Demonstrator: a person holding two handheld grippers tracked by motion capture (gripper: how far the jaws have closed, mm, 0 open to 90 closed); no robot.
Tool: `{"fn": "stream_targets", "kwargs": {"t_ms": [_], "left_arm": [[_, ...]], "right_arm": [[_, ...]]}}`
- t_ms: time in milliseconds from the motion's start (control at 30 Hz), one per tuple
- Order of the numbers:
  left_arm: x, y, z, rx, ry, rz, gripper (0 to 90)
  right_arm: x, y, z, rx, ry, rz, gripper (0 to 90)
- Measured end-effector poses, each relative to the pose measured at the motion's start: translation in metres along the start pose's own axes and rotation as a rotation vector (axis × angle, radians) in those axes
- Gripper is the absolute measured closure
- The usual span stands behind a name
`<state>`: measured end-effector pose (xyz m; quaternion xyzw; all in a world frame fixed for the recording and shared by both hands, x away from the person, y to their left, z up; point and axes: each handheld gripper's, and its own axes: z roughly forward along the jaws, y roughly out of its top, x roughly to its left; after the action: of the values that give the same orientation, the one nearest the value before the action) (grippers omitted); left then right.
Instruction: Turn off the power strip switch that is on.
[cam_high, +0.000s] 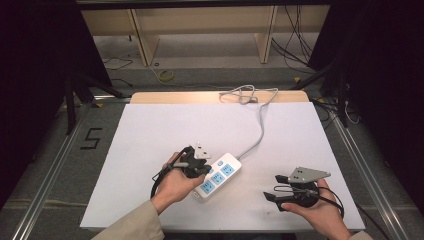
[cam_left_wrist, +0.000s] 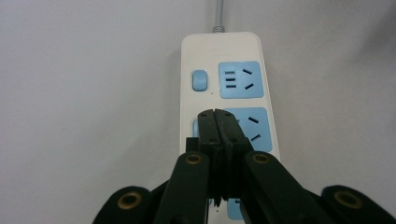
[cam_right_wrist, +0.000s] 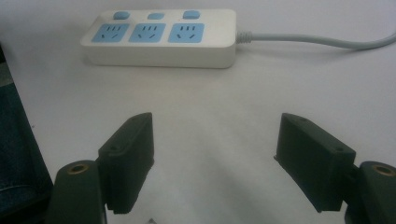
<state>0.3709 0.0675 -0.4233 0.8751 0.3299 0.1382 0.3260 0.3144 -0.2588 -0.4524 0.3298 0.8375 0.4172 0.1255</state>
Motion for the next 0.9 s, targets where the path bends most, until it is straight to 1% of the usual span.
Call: {"fn": "stream_targets", "kwargs": {"t_ms": [267,633,900], "left_arm": [[0.000,0.004,0.004,0.011,0.002,-0.002,89.6],[0.000,0.010,0.010,0.026,-0.001,0.010,89.6],[0.001,0.013,0.015,0.033,0.002,0.007,89.6]], "right_arm": [[0.000,0.000,0.001,0.001,0.001,-0.002,28.3],[0.000,0.000,0.001,0.003,0.003,-0.002,28.3],[0.000,0.000,0.001,0.006,0.004,-0.003,28.3]]}}
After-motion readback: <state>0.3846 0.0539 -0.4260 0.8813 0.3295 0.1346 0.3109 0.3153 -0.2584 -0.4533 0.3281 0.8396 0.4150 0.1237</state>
